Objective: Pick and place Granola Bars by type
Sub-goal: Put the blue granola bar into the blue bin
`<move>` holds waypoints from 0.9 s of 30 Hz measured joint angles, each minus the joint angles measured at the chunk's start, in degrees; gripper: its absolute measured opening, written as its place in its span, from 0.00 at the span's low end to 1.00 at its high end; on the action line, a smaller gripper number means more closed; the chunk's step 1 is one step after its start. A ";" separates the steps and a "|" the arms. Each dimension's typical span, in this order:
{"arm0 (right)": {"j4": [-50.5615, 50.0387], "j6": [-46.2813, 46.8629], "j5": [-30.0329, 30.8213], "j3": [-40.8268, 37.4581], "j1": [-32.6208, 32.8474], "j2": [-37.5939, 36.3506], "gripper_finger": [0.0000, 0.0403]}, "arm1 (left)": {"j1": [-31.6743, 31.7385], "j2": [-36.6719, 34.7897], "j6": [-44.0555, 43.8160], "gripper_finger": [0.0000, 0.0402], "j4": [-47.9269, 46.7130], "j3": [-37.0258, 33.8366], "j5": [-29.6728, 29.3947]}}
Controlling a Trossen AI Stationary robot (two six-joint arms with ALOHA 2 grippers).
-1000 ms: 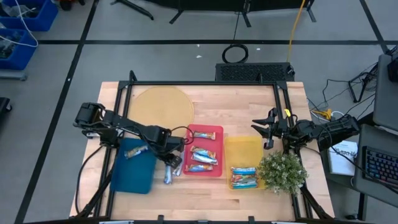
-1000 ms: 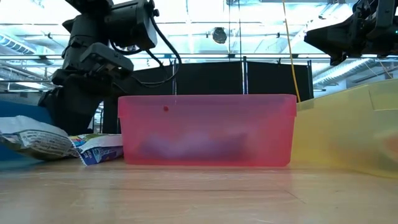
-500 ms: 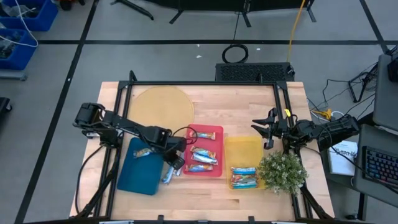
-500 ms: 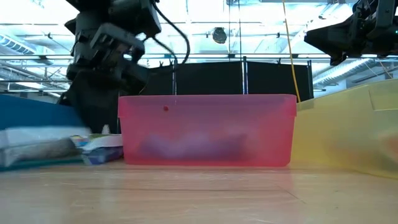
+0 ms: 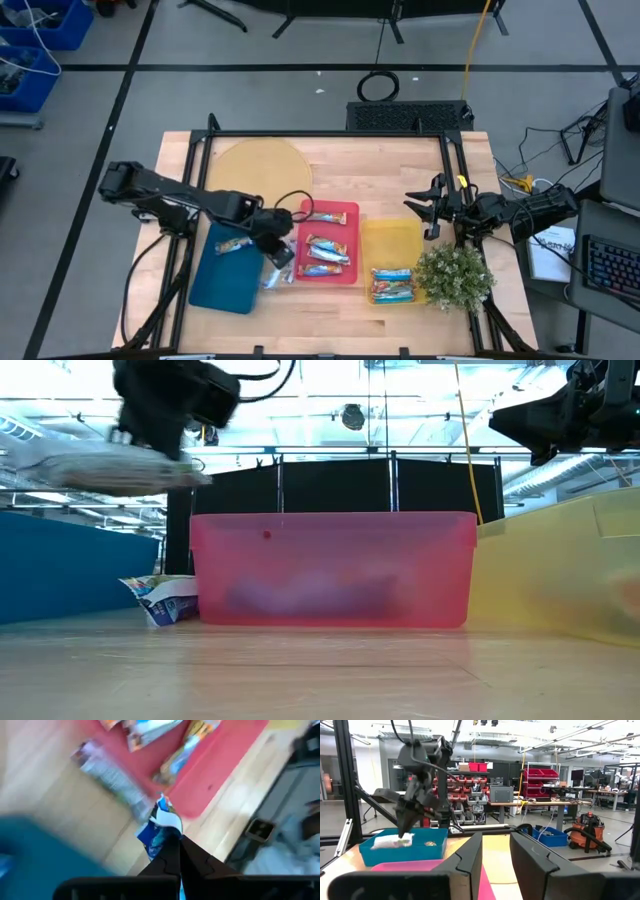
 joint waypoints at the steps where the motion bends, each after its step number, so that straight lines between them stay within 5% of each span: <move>1: 0.03 0.00 0.00 0.00 0.00 0.00 0.23 | -0.36 -0.66 -0.01 0.00 -3.58 1.06 -0.59; 8: -0.01 0.00 0.00 -0.01 -0.02 0.00 0.23 | -2.18 -4.80 -3.79 0.00 -23.09 4.58 -6.49; 14: 0.08 0.01 0.00 -0.02 -0.02 0.00 0.23 | -3.34 -5.62 -7.66 0.00 -30.54 3.67 -4.88; 22: 0.10 0.01 0.00 0.00 -0.02 0.00 0.23 | -5.42 -5.16 -10.52 0.02 -32.24 0.68 -0.29; 27: 0.10 0.01 0.00 -0.02 -0.02 0.00 0.23 | -5.94 -5.19 -6.81 0.18 -25.84 0.66 -0.33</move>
